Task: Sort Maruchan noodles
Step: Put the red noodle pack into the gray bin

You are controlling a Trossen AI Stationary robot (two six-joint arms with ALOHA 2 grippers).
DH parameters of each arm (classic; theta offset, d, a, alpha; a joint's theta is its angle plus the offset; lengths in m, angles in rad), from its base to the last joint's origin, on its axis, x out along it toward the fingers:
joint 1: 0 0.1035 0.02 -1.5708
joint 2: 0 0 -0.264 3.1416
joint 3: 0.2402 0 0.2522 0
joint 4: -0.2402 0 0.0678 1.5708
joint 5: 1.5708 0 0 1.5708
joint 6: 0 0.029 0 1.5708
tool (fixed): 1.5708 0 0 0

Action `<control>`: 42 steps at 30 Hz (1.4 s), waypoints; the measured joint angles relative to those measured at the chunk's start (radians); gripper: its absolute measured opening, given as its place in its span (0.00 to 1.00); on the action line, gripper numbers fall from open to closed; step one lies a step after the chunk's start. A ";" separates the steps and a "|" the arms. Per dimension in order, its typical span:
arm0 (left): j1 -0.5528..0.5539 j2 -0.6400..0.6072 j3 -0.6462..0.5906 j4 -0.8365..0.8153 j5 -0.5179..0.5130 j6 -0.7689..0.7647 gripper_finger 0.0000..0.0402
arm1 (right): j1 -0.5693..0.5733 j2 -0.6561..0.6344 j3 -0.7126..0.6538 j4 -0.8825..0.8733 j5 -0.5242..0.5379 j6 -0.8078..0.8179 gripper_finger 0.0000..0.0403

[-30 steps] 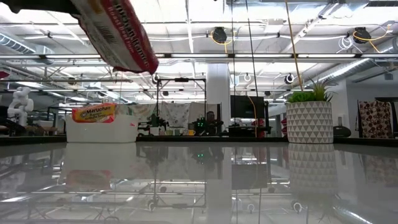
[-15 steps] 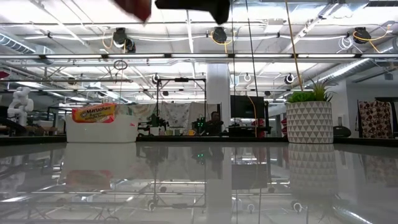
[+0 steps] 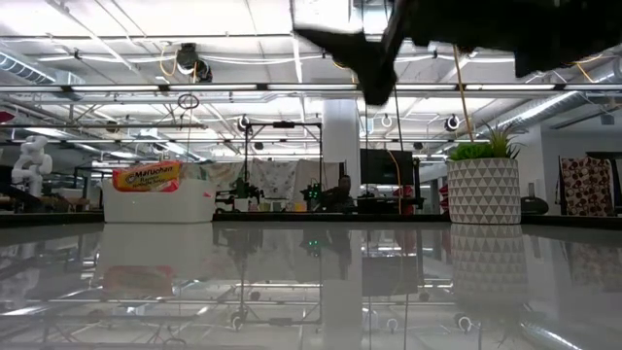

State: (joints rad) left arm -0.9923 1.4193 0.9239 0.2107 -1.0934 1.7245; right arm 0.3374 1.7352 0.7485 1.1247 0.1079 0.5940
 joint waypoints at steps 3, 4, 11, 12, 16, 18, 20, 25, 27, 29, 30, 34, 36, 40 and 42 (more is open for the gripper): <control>0.018 0.000 0.000 0.010 0.004 0.013 0.19 | -0.004 0.068 0.016 0.051 -0.007 0.027 0.83; 0.023 0.000 0.000 0.013 0.005 0.017 0.19 | -0.008 0.086 0.032 0.064 -0.017 0.035 0.83; 0.045 0.000 0.000 0.030 0.023 0.027 0.19 | -0.020 0.177 0.138 0.069 -0.114 0.041 0.83; 0.046 0.000 0.000 0.029 0.023 0.027 0.19 | -0.020 0.177 0.141 0.068 -0.114 0.039 0.83; 0.049 0.000 0.000 0.031 0.030 0.028 0.19 | -0.019 0.177 0.148 0.091 -0.112 0.021 0.83; 0.049 0.000 0.000 0.032 0.037 0.028 0.19 | -0.016 0.178 0.148 0.120 -0.113 0.019 0.83; 0.049 0.000 0.000 0.033 0.045 0.028 0.19 | -0.013 0.177 0.148 0.142 -0.114 0.012 0.83; 0.049 0.000 0.000 0.036 0.046 0.029 0.19 | -0.009 0.177 0.149 0.143 -0.116 0.009 0.82; 0.049 0.000 0.000 0.046 0.046 0.033 0.19 | -0.009 0.177 0.162 0.142 -0.121 0.007 0.82; 0.049 0.000 0.000 0.062 0.046 0.047 0.19 | -0.008 0.177 0.178 0.127 -0.138 0.002 0.81; 0.049 0.000 0.000 0.069 0.046 0.050 0.19 | -0.006 0.177 0.187 0.113 -0.137 -0.003 0.81; 0.049 0.000 0.000 0.083 0.065 0.054 0.19 | 0.001 0.178 0.208 0.079 -0.137 -0.012 0.81; 0.049 0.000 -0.001 0.083 0.067 0.056 0.19 | 0.003 0.177 0.209 0.089 -0.137 -0.016 0.81; 0.051 0.000 -0.001 0.083 0.073 0.057 0.19 | 0.005 0.177 0.208 0.116 -0.139 -0.023 0.81; 0.054 0.000 -0.001 0.083 0.082 0.057 0.19 | 0.005 0.177 0.208 0.120 -0.139 -0.023 0.81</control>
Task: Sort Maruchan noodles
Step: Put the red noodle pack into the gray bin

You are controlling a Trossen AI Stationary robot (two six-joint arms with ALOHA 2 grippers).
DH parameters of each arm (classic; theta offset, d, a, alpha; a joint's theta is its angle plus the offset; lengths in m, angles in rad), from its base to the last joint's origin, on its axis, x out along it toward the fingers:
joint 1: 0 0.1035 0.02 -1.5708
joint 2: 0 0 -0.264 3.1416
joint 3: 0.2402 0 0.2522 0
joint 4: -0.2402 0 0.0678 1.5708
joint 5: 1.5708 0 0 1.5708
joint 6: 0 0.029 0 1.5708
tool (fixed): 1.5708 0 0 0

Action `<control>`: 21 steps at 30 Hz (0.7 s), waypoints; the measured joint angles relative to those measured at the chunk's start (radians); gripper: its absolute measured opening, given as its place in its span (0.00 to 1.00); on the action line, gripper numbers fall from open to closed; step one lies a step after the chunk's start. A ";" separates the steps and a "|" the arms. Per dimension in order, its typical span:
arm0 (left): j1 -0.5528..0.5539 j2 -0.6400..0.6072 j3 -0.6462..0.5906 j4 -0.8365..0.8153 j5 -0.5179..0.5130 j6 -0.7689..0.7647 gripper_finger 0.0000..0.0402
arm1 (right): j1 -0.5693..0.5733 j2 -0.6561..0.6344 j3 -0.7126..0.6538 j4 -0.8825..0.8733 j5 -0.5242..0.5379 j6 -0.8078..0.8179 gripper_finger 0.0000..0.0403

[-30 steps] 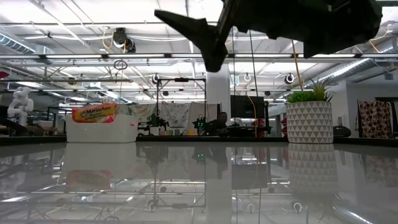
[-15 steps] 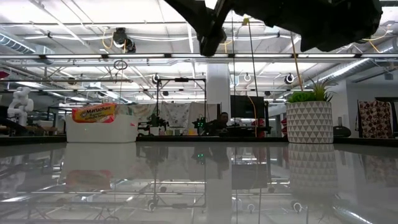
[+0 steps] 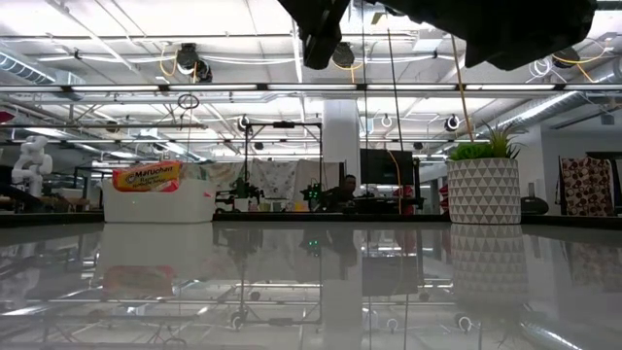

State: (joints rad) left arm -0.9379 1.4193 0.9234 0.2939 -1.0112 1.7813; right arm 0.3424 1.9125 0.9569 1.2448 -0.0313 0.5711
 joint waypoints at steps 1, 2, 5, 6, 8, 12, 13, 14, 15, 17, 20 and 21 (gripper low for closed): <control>0.003 0.000 0.000 0.000 0.008 -0.001 0.19 | 0.000 0.000 0.000 0.000 -0.001 0.000 0.81; 0.008 0.000 0.000 0.000 0.019 -0.004 0.19 | 0.000 0.000 0.000 0.000 -0.005 0.000 0.81; 0.018 0.000 0.000 0.000 0.038 -0.006 0.19 | 0.001 0.000 0.002 0.000 -0.026 0.000 0.81; 0.020 0.000 0.000 0.000 0.043 -0.007 0.19 | 0.002 0.000 0.004 -0.001 -0.026 0.000 0.81; 0.023 0.000 0.000 -0.001 0.043 -0.007 0.19 | 0.006 0.000 0.015 -0.016 -0.026 -0.004 0.81; 0.023 0.000 0.000 -0.002 0.044 -0.006 0.19 | 0.016 0.000 0.044 -0.062 -0.026 -0.017 0.81; 0.023 0.000 0.000 -0.002 0.044 -0.006 0.19 | 0.018 0.000 0.050 -0.074 -0.026 -0.021 0.81; 0.022 0.000 0.000 -0.003 0.045 -0.006 0.19 | 0.020 0.000 0.054 -0.076 -0.025 -0.027 0.81; 0.022 0.000 0.000 -0.003 0.046 -0.006 0.19 | 0.022 0.000 0.057 -0.077 -0.025 -0.032 0.80; 0.023 0.000 0.000 -0.003 0.046 -0.005 0.19 | 0.025 0.000 0.061 -0.075 -0.024 -0.034 0.79; 0.028 0.000 0.000 -0.003 0.046 -0.005 0.19 | 0.026 0.000 0.063 -0.076 -0.024 -0.041 0.75; 0.030 0.000 0.000 -0.003 0.046 -0.005 0.19 | 0.026 0.000 0.063 -0.076 -0.024 -0.041 0.73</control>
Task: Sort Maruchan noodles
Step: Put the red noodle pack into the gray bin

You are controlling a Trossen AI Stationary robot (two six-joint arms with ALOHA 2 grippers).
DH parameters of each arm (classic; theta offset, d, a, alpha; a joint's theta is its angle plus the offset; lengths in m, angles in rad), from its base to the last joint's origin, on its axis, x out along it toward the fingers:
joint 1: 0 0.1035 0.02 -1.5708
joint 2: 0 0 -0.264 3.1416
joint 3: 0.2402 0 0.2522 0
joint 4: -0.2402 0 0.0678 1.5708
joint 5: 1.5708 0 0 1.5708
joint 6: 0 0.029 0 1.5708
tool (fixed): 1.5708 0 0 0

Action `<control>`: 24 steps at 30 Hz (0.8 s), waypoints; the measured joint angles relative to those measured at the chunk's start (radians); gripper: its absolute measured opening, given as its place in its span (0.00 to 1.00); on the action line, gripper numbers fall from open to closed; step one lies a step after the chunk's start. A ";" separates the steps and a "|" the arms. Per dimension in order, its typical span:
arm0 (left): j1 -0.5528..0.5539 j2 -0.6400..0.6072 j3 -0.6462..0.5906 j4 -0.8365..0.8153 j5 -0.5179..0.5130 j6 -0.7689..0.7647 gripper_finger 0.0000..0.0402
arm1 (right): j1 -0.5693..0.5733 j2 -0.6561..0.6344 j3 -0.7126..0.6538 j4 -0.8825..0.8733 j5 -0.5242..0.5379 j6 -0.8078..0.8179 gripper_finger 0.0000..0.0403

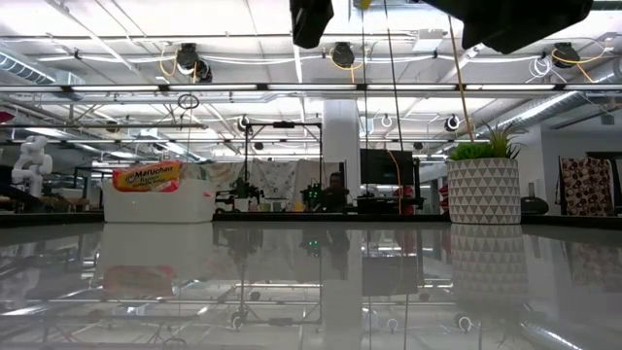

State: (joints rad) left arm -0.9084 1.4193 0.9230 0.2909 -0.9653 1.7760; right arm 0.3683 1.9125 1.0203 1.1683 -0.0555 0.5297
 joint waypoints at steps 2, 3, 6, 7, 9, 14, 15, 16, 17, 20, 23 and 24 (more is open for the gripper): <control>0.001 0.000 0.000 0.000 0.000 0.000 0.19 | 0.000 0.000 0.000 -0.003 0.001 0.000 0.69; 0.002 0.000 0.000 -0.001 0.000 0.000 0.19 | 0.000 0.000 0.000 -0.006 0.001 0.000 0.67; 0.009 0.000 0.000 -0.002 0.000 -0.020 0.19 | 0.000 0.000 0.000 -0.006 0.001 0.000 0.62; 0.011 0.000 0.000 -0.002 0.000 -0.032 0.19 | 0.000 0.000 0.000 -0.006 0.001 -0.001 0.60; 0.015 0.000 0.000 -0.002 0.000 -0.050 0.19 | 0.000 0.000 0.000 -0.006 0.001 -0.003 0.57; 0.018 0.000 0.000 -0.003 -0.001 -0.071 0.19 | -0.002 0.000 0.000 -0.006 0.001 -0.004 0.51; 0.018 0.000 0.000 -0.003 -0.001 -0.077 0.19 | -0.002 0.000 0.000 -0.006 0.001 -0.005 0.50; 0.018 0.000 0.000 -0.004 -0.001 -0.081 0.19 | -0.002 0.000 0.000 -0.006 0.001 -0.012 0.49; 0.018 0.000 0.000 -0.004 -0.002 -0.082 0.19 | -0.002 0.000 0.000 -0.006 0.001 -0.019 0.48; 0.018 0.000 0.000 -0.004 -0.002 -0.085 0.19 | -0.005 0.000 0.000 -0.006 0.001 -0.023 0.45; 0.018 0.000 0.000 -0.004 -0.005 -0.096 0.19 | -0.009 0.000 0.000 -0.006 0.000 -0.028 0.41; 0.018 0.000 0.000 -0.004 -0.005 -0.102 0.19 | -0.010 0.000 0.000 -0.006 0.000 -0.030 0.40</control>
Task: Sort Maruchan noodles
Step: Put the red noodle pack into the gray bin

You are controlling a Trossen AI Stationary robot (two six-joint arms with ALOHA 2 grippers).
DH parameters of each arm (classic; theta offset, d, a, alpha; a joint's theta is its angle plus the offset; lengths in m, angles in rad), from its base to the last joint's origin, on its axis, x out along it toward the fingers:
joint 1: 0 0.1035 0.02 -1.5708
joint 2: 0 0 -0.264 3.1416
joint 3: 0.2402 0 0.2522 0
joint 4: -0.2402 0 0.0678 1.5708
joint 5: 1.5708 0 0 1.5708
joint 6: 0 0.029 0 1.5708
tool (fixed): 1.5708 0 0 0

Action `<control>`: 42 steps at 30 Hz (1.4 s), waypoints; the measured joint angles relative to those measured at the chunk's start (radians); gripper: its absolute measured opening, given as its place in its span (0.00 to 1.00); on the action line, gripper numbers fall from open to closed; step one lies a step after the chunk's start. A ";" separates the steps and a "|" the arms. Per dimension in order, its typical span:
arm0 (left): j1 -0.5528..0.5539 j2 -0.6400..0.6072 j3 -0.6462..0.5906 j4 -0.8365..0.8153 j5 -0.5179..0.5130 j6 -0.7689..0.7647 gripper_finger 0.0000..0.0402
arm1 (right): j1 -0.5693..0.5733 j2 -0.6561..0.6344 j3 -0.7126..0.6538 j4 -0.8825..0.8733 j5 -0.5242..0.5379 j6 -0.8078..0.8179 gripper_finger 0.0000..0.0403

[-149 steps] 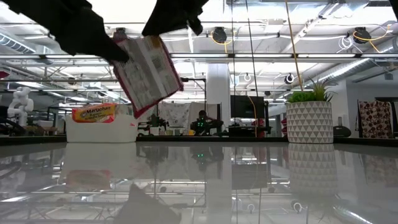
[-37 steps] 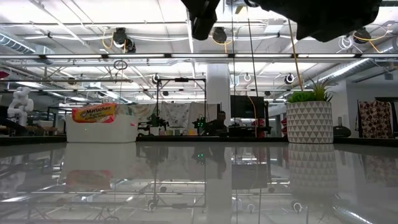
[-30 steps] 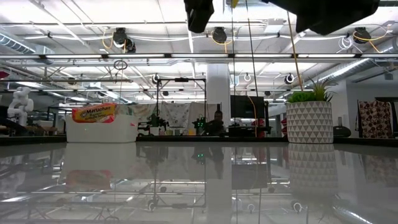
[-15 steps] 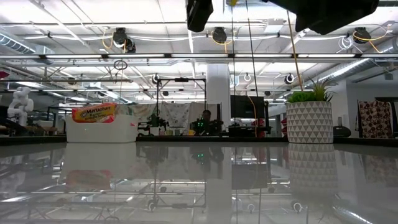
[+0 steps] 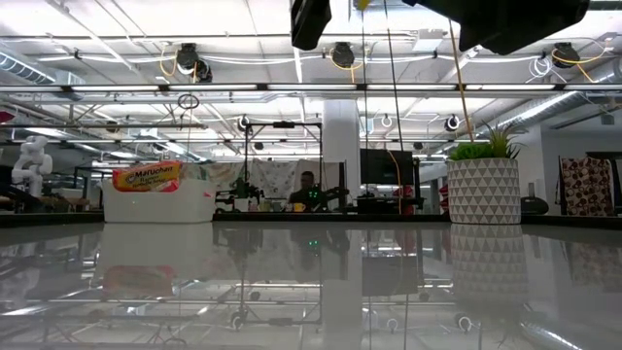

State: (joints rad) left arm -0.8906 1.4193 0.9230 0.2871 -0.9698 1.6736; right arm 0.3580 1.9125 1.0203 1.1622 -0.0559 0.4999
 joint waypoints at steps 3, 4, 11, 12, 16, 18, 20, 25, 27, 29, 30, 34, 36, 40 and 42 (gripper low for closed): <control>0.000 0.000 0.000 0.000 -0.001 -0.005 0.19 | -0.002 0.000 0.000 0.000 -0.001 0.001 0.37; 0.000 0.000 0.000 0.000 -0.001 -0.007 0.19 | -0.002 0.000 0.000 0.000 -0.001 0.001 0.37; 0.000 0.000 0.000 -0.001 -0.008 -0.203 0.19 | -0.002 0.000 0.000 0.001 -0.001 0.001 0.36; 0.001 0.000 0.000 -0.001 -0.010 -0.231 0.19 | -0.002 0.000 0.000 0.001 -0.001 0.002 0.36; 0.005 0.000 0.000 0.001 -0.030 -0.280 0.22 | -0.003 0.000 0.000 0.000 0.000 0.000 0.36; 0.006 0.000 0.000 0.003 -0.033 -0.303 0.27 | -0.003 0.000 0.000 -0.001 0.000 0.000 0.36; 0.005 0.000 0.000 0.003 -0.039 -0.331 0.33 | -0.003 0.000 0.000 -0.002 0.001 0.000 0.36; 0.006 0.000 0.000 0.003 -0.132 -0.452 0.53 | -0.005 -0.001 0.000 0.000 0.004 0.000 0.36; 0.005 0.000 0.000 0.004 -0.187 -0.496 0.62 | -0.005 -0.007 0.000 0.004 0.003 0.000 0.36; 0.000 0.000 0.000 0.019 -0.242 -0.536 0.68 | -0.005 -0.022 0.000 0.008 0.003 -0.006 0.36; -0.003 0.000 0.000 0.039 -0.270 -0.554 0.70 | -0.005 -0.031 0.000 0.007 0.003 -0.015 0.36; -0.022 0.000 0.000 0.203 -0.342 -0.605 0.74 | -0.005 -0.085 0.000 -0.071 0.007 -0.054 0.36; -0.044 -0.013 0.000 0.247 -0.352 -0.599 0.74 | -0.004 -0.117 0.000 -0.136 0.031 -0.075 0.36; -0.096 -0.066 0.000 0.270 -0.416 -0.675 0.74 | 0.020 -0.208 0.000 -0.313 0.155 -0.155 0.36; -0.118 -0.106 0.000 0.270 -0.474 -0.751 0.74 | 0.035 -0.249 0.000 -0.402 0.232 -0.196 0.36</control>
State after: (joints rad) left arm -1.0089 1.3138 0.9230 0.5574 -1.4434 0.9229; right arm 0.3929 1.6638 1.0199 0.7605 0.1758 0.3038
